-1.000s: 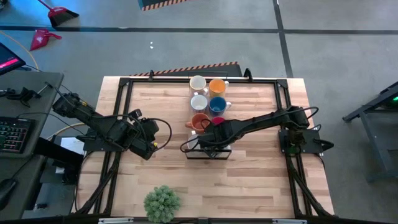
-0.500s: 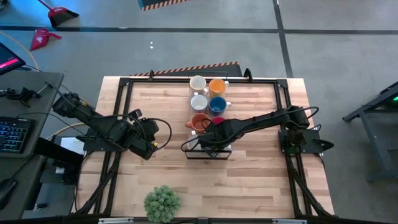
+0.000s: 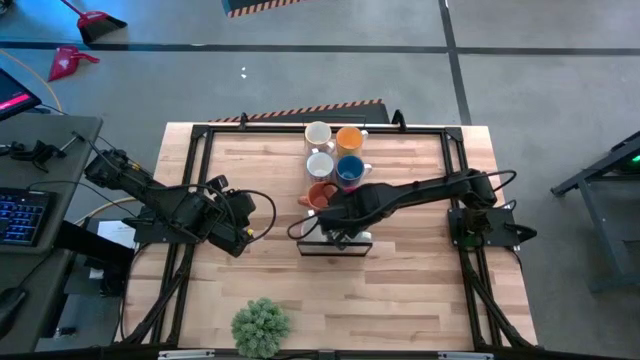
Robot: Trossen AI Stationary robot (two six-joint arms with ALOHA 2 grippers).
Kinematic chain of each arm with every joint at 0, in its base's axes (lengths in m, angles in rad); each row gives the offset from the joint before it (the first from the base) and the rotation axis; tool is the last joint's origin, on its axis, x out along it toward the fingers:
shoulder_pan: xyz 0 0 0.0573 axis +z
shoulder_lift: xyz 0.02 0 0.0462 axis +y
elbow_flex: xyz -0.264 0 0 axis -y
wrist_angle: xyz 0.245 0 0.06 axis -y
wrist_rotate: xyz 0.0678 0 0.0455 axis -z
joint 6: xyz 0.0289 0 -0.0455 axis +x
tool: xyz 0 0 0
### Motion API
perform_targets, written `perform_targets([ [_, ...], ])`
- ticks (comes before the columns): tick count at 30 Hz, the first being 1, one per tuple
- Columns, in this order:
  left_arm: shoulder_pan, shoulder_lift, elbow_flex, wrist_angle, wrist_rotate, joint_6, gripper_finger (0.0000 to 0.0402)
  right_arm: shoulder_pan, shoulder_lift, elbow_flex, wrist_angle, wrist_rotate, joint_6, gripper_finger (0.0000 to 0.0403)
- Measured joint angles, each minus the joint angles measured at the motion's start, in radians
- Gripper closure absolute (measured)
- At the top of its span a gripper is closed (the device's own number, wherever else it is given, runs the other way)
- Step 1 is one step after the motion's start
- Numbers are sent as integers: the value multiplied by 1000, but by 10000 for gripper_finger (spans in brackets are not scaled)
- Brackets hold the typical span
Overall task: Place coffee mugs
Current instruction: Return to Home Position
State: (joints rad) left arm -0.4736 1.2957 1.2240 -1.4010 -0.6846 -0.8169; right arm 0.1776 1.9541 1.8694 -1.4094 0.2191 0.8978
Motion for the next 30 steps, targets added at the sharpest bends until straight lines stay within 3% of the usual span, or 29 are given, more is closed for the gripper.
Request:
perform_targets([
  [9, 0, 0, 0, 0, -2, 0, 254, 7, 0, 206, -62, 57, -50, 276],
  [14, -15, -5, 0, -52, -37, -4, 254, 72, 0, 339, -73, 237, -233, 278],
  [18, -75, -52, 0, -166, -32, -118, 254, 143, -34, 386, -142, 325, -303, 287],
  [25, -258, -247, -64, -156, -98, -265, 254, 251, -203, 256, -161, 473, -280, 304],
  [30, -371, -386, -193, -91, -121, -332, 254, 309, -413, -57, -67, 546, -139, 306],
])
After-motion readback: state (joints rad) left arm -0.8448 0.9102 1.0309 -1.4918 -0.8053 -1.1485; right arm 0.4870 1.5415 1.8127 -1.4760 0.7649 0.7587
